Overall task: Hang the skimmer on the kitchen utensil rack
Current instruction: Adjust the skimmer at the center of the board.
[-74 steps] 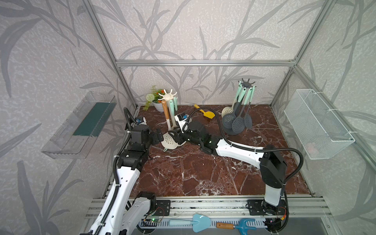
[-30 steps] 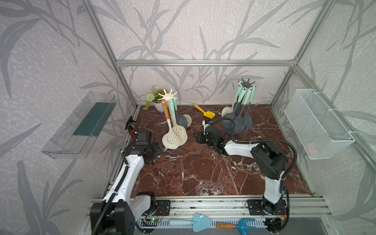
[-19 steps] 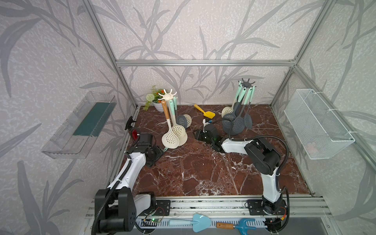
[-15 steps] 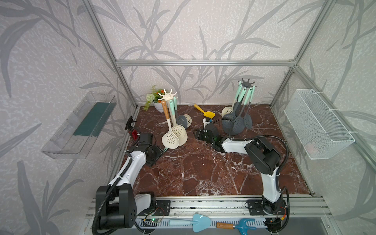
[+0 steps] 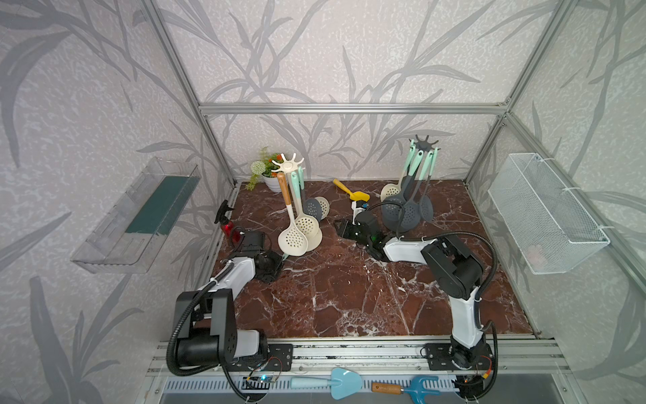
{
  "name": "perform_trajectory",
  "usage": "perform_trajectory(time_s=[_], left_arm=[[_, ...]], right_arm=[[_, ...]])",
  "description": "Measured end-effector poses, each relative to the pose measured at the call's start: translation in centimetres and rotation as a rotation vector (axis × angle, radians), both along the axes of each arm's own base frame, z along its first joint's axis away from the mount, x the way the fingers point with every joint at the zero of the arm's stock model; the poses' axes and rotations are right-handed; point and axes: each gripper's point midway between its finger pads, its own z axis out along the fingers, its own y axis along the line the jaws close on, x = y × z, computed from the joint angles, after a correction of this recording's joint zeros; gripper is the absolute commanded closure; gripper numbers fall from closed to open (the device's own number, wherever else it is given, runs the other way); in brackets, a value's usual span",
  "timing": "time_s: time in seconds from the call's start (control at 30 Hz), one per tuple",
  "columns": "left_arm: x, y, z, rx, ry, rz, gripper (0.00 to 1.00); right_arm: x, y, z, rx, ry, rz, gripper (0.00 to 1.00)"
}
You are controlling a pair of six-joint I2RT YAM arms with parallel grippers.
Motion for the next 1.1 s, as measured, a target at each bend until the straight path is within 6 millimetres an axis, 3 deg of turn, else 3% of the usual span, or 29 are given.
perform_trajectory(time_s=[0.4, 1.1], left_arm=[[3.5, -0.2, -1.7, -0.093, -0.04, 0.072, 0.86], [9.9, 5.0, -0.6, -0.042, -0.109, 0.16, 0.86]], right_arm=[[0.1, -0.2, 0.0, -0.018, -0.019, 0.006, 0.54], [0.1, -0.1, 0.0, -0.034, -0.031, 0.02, 0.55]])
